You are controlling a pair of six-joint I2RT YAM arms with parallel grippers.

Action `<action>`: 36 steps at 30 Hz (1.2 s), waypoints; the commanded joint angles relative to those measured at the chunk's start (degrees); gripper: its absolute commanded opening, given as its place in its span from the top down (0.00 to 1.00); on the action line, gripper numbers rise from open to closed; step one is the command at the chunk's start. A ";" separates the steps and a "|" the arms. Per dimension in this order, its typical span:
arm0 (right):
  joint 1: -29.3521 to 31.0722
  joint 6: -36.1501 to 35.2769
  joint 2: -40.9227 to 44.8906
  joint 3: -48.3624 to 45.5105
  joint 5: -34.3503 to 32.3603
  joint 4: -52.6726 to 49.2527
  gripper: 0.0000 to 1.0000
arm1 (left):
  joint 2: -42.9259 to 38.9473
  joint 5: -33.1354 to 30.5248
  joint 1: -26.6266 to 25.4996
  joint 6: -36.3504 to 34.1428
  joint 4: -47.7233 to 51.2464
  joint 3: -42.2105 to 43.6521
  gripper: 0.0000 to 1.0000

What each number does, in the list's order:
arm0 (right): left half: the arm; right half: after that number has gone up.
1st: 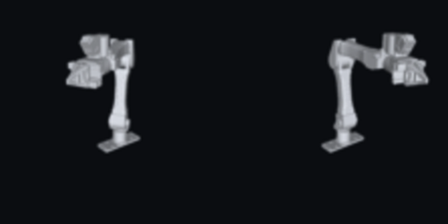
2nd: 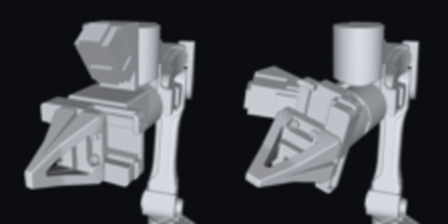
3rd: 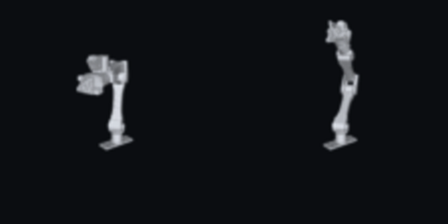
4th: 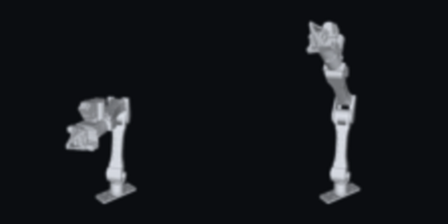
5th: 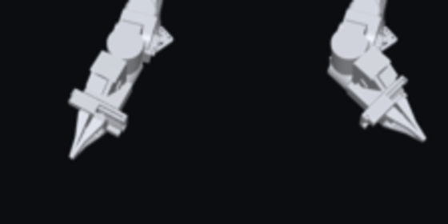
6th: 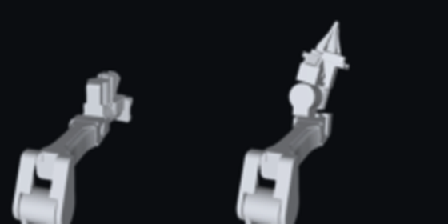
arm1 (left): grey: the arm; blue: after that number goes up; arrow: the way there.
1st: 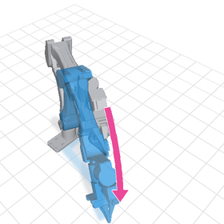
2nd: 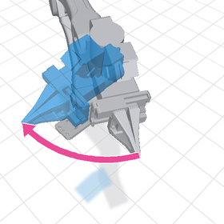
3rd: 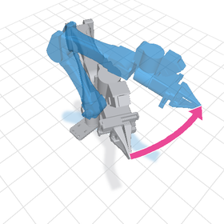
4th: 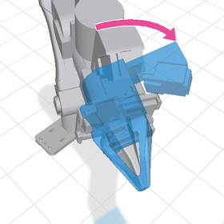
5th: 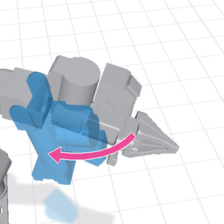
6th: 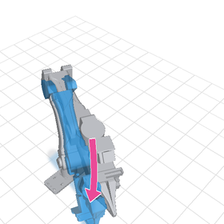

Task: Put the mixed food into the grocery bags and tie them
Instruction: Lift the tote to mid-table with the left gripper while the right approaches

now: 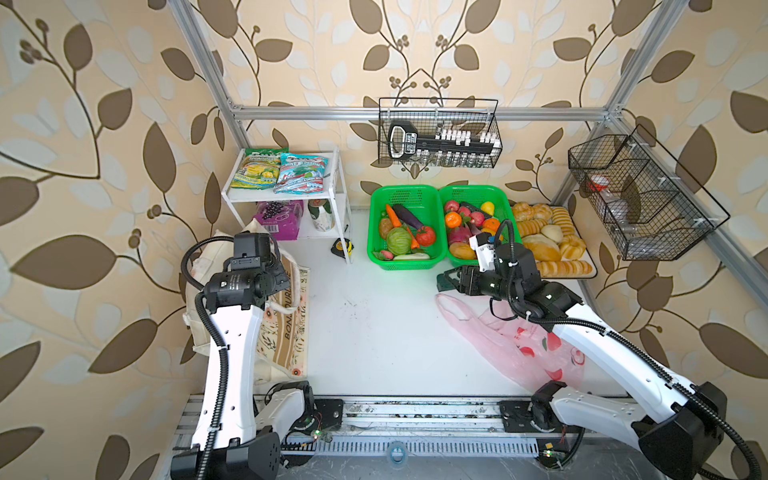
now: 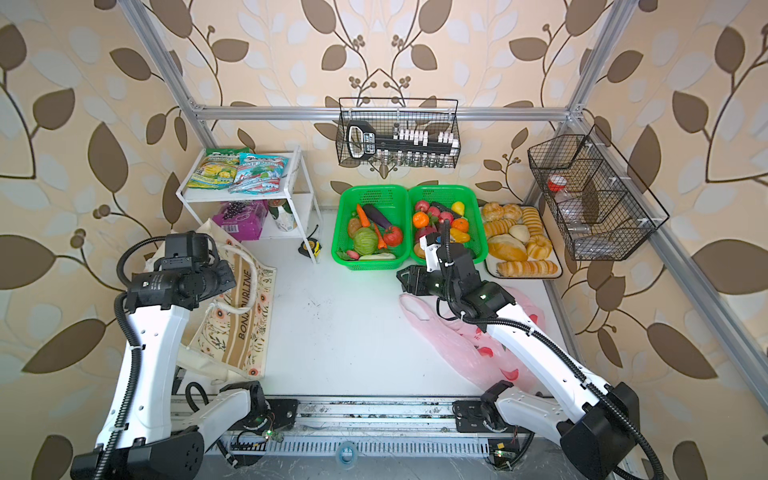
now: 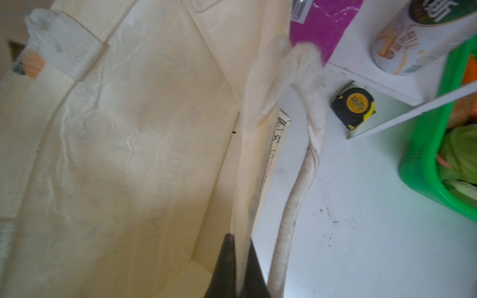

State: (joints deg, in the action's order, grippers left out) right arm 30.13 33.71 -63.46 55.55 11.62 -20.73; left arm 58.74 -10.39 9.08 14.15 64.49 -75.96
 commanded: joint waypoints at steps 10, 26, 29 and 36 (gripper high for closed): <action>0.33 5.42 4.54 -2.02 -1.02 0.96 0.45 | -0.25 12.88 -23.57 18.93 7.93 -7.26 1.00; -0.09 14.87 7.55 -4.19 5.68 0.73 0.44 | 18.11 7.63 -53.47 24.76 -5.31 -18.17 1.00; -0.07 15.72 8.07 -4.07 6.04 0.43 0.44 | 21.57 9.10 -55.83 23.63 -7.15 -20.80 1.00; 0.10 17.09 8.51 -2.49 7.62 0.44 0.40 | 21.77 8.70 -57.23 20.37 -6.50 -23.49 0.51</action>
State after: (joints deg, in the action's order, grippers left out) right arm 30.22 49.10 -55.16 52.16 17.30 -20.27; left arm 83.40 -0.38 -48.07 35.90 59.35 -96.90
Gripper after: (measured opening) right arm 0.593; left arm 0.447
